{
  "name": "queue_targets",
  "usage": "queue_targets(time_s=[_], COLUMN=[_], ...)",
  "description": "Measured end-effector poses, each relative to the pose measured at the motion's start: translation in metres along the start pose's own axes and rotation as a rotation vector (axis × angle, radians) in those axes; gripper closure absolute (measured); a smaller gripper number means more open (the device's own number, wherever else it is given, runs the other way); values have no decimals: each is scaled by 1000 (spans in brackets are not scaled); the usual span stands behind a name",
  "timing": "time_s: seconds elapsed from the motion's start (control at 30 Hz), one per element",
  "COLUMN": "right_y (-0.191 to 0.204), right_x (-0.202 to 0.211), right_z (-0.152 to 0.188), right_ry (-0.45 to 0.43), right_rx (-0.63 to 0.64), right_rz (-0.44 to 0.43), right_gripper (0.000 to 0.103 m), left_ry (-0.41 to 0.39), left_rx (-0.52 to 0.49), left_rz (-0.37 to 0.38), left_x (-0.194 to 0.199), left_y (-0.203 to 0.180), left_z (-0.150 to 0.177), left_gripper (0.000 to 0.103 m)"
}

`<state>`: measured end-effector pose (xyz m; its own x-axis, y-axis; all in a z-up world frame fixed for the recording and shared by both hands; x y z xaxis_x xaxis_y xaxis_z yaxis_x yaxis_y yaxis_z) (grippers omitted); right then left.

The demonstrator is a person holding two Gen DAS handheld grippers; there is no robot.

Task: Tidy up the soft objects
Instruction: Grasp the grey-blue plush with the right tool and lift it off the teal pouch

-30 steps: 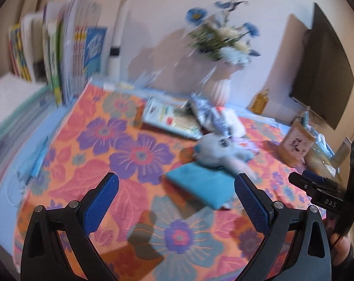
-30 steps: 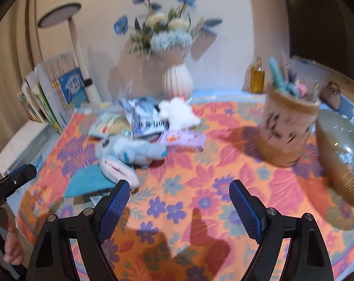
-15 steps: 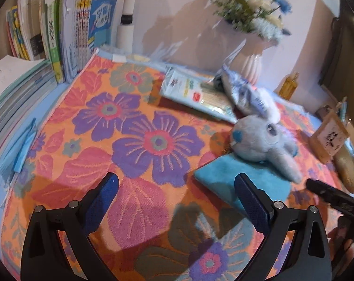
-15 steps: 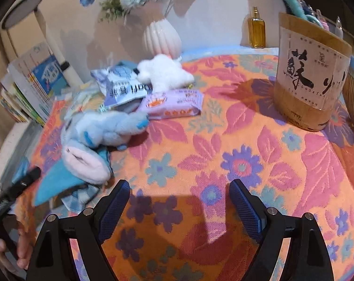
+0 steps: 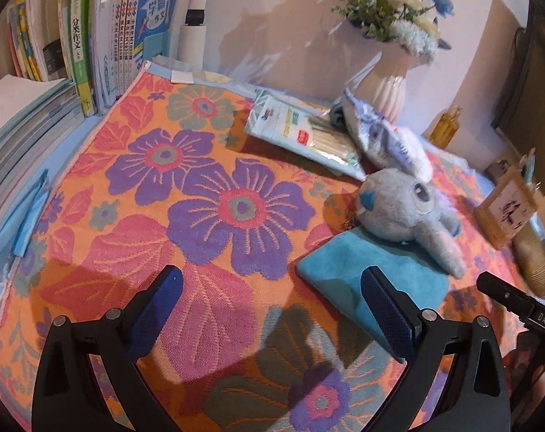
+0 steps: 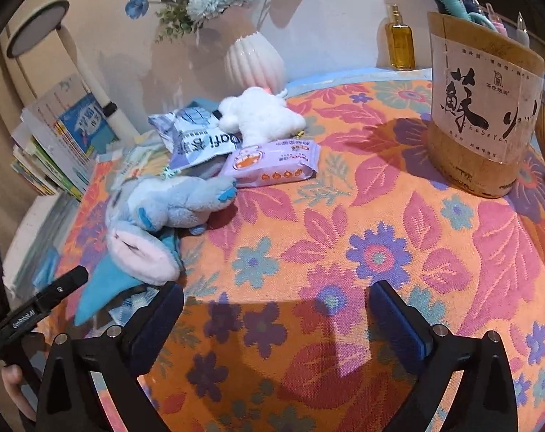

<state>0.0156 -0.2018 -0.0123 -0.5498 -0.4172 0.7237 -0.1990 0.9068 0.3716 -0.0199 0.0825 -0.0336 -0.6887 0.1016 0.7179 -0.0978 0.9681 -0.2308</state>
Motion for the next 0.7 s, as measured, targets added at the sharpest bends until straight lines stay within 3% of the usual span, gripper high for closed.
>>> queue_targets(time_s=[0.17,0.3,0.4,0.5,0.57,0.63,0.7], right_y=[21,70,102,122,127,127,129], right_x=[14,5,-13,-32,-45,-58,-69], right_z=[-20,-48,-53,-56,-58,-56,-53], right_ry=[20,73,109,104,122,172,193], right_rx=[-23,193,373,507,542,546,560], right_rz=[-179,-158,-122,-56,-46,-93,-100], right_gripper=[0,0,0,0,0,0,0], left_ry=[-6,43,61,103,129,162,154], left_rx=[-82,-245,-329,-339,-324,-319,-336], left_rz=[181,309,323,330,351,352,363], left_x=[12,13,4,-11,-22,-27,-25], left_y=[-18,-50,-62,-64,-63,-64,-67], left_z=[-7,-11,-10,-9,-5,-1,-1], left_gripper=[4,4,4,4,4,4,4])
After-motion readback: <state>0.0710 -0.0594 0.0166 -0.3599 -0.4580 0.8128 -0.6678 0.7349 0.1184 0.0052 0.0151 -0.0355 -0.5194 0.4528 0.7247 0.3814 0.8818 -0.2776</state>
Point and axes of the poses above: each gripper's, at about its wrist camera, not at the fingertips, and x roughly against the way its jaws point, y to its left, z to its underside, the point moved 5 cm from there along -x, roughly the way its jaws point, and after that the axes turned 2 degrees about -z, right-handed, at the moved point
